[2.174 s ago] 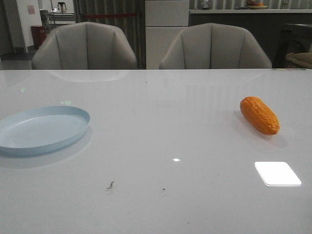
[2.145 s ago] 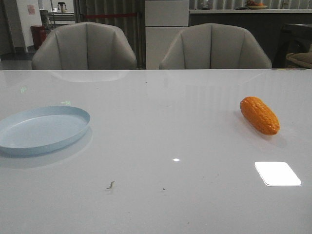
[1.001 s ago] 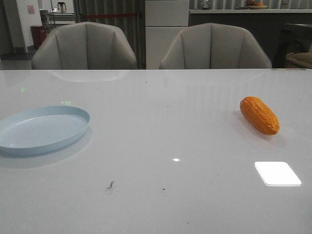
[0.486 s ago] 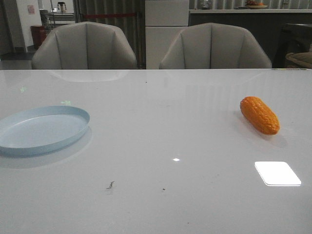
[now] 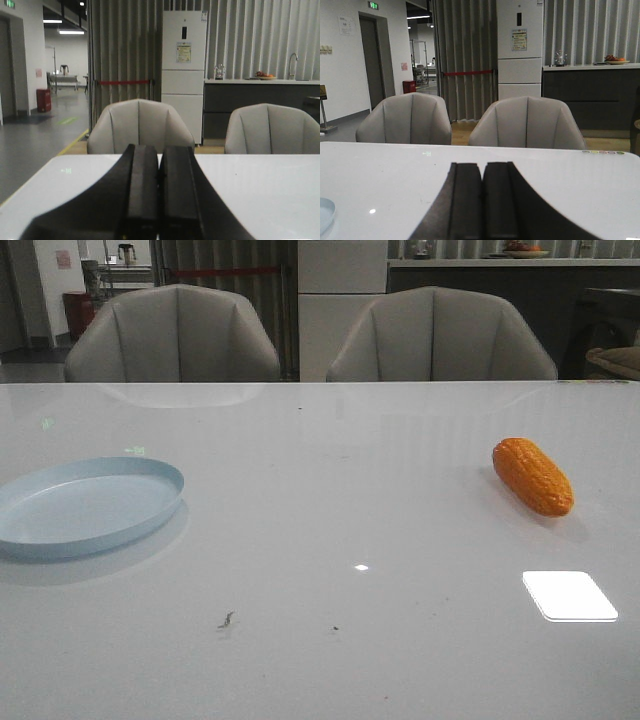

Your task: Place corn on plate with both arms

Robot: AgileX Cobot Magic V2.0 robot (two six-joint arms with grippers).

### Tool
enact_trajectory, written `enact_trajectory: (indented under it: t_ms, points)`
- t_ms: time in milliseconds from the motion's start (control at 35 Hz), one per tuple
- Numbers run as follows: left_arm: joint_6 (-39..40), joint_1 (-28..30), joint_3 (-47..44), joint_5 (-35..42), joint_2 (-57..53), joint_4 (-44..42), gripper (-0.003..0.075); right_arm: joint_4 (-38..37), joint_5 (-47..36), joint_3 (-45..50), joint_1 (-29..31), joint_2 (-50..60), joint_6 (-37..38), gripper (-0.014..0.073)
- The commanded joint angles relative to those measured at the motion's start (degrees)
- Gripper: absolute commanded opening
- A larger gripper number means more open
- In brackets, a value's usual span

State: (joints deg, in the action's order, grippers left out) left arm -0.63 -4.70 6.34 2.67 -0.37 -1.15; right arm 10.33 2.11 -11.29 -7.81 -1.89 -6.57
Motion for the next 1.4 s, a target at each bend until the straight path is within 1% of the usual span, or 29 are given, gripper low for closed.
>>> enact_trajectory:
  t_ms: [0, 86, 229, 315, 458, 544, 601, 687, 744, 801, 944, 1058, 1144, 1230, 1316, 1373]
  points:
    - [0.63, -0.20, 5.17, 5.19, 2.56, -2.28, 0.0094, 0.09, -5.10, -5.72, 0.22, -6.41, 0.03, 0.0050]
    - [0.63, -0.20, 7.84, 5.19, 7.05, -4.59, 0.0094, 0.09, -5.15, -8.73, 0.22, -12.92, 0.03, 0.0050]
    - [0.63, -0.20, 10.73, 5.07, 15.59, -5.00, 0.0094, 0.09, -6.93, -10.47, 0.22, -21.75, 0.03, 0.0050]
    - [0.63, -0.20, 10.84, 5.07, 21.07, -5.00, 0.0094, 0.09, -8.18, -10.47, 0.22, -26.63, 0.03, 0.0050]
    - [0.63, -0.20, 10.84, 5.07, 29.94, -5.00, 0.0094, 0.09, -8.13, -10.47, 0.22, -33.33, 0.03, 0.0050]
    - [0.63, -0.20, 10.84, 5.07, 33.93, -3.52, 0.0094, 0.39, -7.67, -10.47, 0.22, -36.82, 0.03, 0.0050]
    - [0.63, -0.20, 10.84, 5.07, 36.21, -0.98, 0.0094, 2.57, -7.46, -10.47, 0.22, -39.41, 0.03, 0.0050]
    - [0.63, -0.20, 10.84, 5.07, 39.15, 3.54, 0.0094, 10.85, -7.46, -10.47, 0.22, -41.99, 0.03, 0.0050]
    - [0.63, -0.20, 10.84, 5.07, 40.86, 4.31, 0.0094, 16.83, -7.37, -10.47, 0.22, -43.30, 0.03, 0.0050]
    - [0.63, -0.20, 10.84, 5.07, 42.04, 4.31, 0.0094, 19.78, -6.83, -10.47, 0.22, -44.13, 0.03, 0.0050]
    - [0.63, -0.20, 10.84, 5.07, 44.21, 4.20, 0.0094, 19.96, -4.05, -10.47, 0.22, -46.52, 0.03, 0.0050]
    - [0.63, -0.20, 10.84, 5.07, 45.58, 0.06, 0.0106, 19.73, -1.39, -10.47, 0.22, -47.89, 0.03, 0.0050]
    - [0.63, -0.20, 10.84, 5.17, 46.77, -1.30, 0.0160, 19.04, -0.87, -10.47, 0.22, -48.15, -0.02, 0.0050]
    - [0.63, -0.20, 10.84, 5.64, 47.60, -1.30, 0.0228, 16.81, -0.80, -10.47, 0.22, -48.15, -0.77, 0.0050]
    - [0.63, -0.20, 10.84, 6.55, 48.69, -1.30, 0.0283, 11.66, -0.78, -10.47, 0.22, -48.15, -3.24, 0.0050]
    - [0.63, -0.20, 10.84, 6.57, 49.19, -1.30, 0.0290, 8.80, -0.78, -10.47, 0.22, -48.15, -4.04, 0.0050]
